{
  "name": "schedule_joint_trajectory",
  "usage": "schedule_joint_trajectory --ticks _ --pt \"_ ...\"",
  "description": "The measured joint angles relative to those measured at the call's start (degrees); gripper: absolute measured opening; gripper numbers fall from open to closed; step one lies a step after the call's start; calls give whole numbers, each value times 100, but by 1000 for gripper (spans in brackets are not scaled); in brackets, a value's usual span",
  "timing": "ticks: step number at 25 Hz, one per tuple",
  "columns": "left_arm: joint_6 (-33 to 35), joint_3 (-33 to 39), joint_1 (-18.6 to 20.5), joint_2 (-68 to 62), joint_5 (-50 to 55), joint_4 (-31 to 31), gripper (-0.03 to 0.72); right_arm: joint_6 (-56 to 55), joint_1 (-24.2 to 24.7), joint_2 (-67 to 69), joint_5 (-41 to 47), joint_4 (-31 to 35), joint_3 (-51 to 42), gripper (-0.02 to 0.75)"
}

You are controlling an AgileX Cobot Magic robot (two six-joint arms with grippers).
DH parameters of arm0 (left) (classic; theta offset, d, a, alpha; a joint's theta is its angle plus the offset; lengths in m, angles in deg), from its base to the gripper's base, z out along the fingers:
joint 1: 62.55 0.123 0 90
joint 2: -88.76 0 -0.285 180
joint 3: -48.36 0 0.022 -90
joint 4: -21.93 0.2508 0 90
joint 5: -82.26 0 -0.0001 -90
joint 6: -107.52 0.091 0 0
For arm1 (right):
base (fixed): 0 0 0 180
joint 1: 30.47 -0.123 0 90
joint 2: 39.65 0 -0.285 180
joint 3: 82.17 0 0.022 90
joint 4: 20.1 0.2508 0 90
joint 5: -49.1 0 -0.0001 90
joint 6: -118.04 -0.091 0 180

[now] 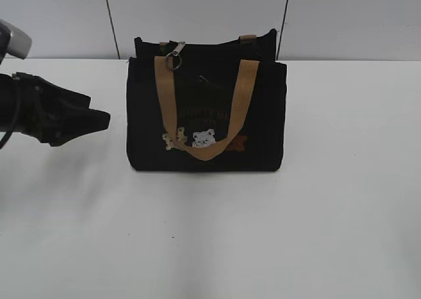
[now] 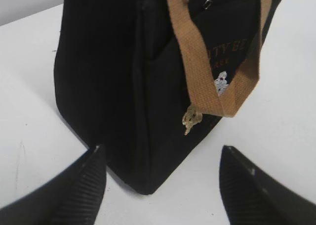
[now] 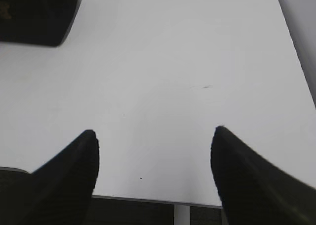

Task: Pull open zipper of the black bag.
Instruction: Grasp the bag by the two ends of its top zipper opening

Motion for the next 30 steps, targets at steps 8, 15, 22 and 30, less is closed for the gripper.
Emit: schedule_joint_trajectory --ticks 8,15,22,30 --pt "275 -893 0 -1231 542 -310 578 0 0 0 0 0 0 536" --pt "275 -1586 -131 -1988 1172 -340 578 0 0 0 0 0 0 536" --pt "275 -1637 -438 -2187 846 -341 534 0 0 0 0 0 0 536" --pt "223 -1671 -449 -2204 827 -229 93 0 0 0 0 0 0 536"
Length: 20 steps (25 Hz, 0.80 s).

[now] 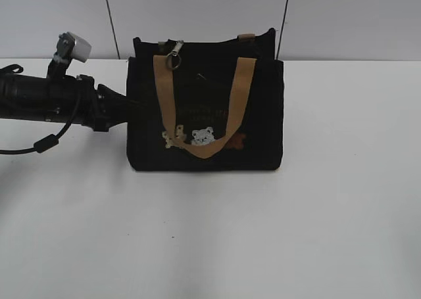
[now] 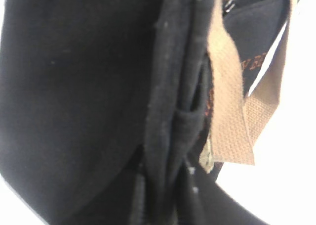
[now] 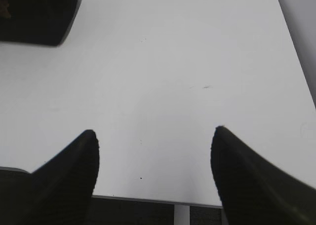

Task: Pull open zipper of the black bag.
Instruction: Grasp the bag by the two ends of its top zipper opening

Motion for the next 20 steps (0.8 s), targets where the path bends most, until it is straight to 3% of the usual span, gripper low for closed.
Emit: schedule_joint_trajectory --ticks 2,15,20 --pt "-63 0 -7 0 23 15 32 0 0 0 0 0 0 536" --pt "-82 -2 -7 -46 158 -2 31 8 0 0 -19 54 0 536" --pt "-82 -2 -7 -46 158 -3 30 527 0 611 -163 565 73 536"
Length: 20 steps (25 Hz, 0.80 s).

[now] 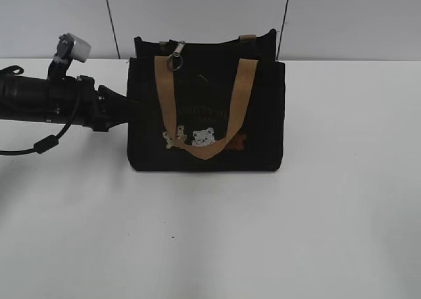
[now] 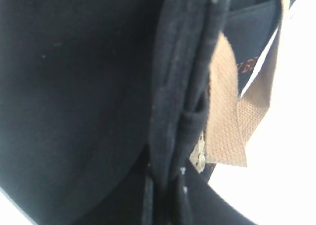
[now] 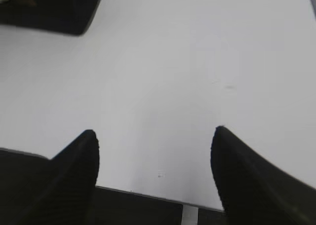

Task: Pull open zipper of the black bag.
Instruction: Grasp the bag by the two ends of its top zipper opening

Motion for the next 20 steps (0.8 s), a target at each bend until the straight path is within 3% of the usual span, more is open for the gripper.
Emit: schedule_joint_trajectory --ticks 11,20 --pt "0 0 0 0 7 0 29 3085 0 2860 -1492 2858 139 536" --pt "0 0 0 0 16 0 29 6867 -451 5104 -2068 6390 144 536"
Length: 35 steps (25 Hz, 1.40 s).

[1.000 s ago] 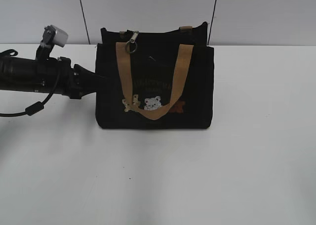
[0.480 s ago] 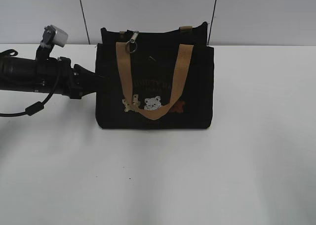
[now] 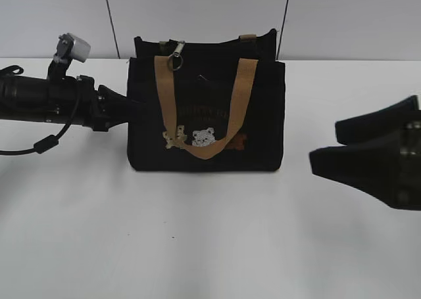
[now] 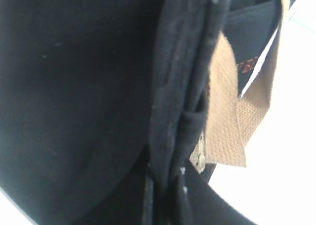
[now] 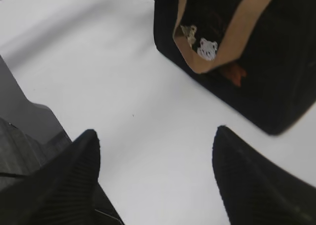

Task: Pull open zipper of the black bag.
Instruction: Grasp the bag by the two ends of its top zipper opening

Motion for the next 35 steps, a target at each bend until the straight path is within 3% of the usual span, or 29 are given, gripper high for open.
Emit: schedule_joint_trajectory --ticks 4,9,24,35 --pt "0 0 0 0 0 -4 29 1204 -390 949 -167 940 287 536" --pt "0 0 0 0 0 -4 29 1942 -779 2152 -262 1168 1208 536" --pt "0 0 0 0 4 -4 28 2203 -1436 4652 -381 1398 3588 536" --pt "0 0 0 0 4 -4 29 2210 -1532 5519 -381 1971 4366 536"
